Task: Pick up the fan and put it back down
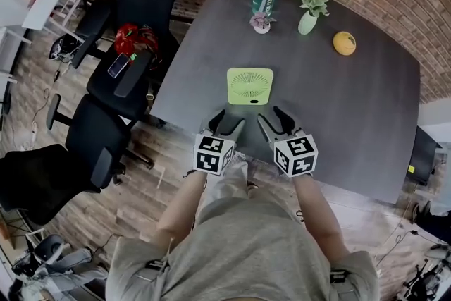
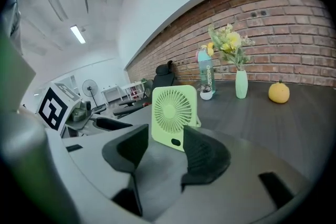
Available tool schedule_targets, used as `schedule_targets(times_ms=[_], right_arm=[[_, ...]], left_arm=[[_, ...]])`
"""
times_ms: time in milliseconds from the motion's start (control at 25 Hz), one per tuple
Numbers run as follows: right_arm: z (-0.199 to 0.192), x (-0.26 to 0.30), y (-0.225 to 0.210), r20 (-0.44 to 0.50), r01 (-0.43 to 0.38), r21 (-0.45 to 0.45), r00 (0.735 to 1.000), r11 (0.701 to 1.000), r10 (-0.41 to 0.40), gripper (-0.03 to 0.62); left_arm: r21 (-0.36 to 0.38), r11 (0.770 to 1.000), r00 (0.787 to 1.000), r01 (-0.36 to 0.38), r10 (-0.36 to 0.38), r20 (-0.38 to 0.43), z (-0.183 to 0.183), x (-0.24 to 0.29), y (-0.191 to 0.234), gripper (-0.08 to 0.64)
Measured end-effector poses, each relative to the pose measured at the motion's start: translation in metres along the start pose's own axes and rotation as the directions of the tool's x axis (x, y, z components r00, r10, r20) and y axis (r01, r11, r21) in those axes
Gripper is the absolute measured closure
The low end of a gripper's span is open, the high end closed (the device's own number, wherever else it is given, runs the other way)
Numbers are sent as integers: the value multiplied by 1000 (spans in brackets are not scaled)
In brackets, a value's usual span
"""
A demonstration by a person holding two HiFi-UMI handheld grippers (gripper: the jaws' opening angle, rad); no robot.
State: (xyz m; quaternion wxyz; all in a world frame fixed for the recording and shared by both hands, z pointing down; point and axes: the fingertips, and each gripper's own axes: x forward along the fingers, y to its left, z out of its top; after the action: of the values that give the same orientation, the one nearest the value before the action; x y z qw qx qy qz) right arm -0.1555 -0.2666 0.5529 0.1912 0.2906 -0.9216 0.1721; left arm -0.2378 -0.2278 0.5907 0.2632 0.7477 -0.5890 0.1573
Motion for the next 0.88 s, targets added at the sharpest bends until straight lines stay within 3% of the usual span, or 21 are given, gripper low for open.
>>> schedule_targets(times_ms=[360,600,880], right_arm=[[-10,-76,38,86,-41,-50,995,998,45,464],[-27,-127,58,126,-26,-80,991,996,36,543],[-32,-179,86,183,-30,-120,982,992,52,574]], left_arm=[[9,996,991,-90,88,100,-13,-58,-60,454],[24,994,986,-109,105,128,-33,-96,-100,496],[39,991,979,-131,123,165,-48,-135,-139,518]])
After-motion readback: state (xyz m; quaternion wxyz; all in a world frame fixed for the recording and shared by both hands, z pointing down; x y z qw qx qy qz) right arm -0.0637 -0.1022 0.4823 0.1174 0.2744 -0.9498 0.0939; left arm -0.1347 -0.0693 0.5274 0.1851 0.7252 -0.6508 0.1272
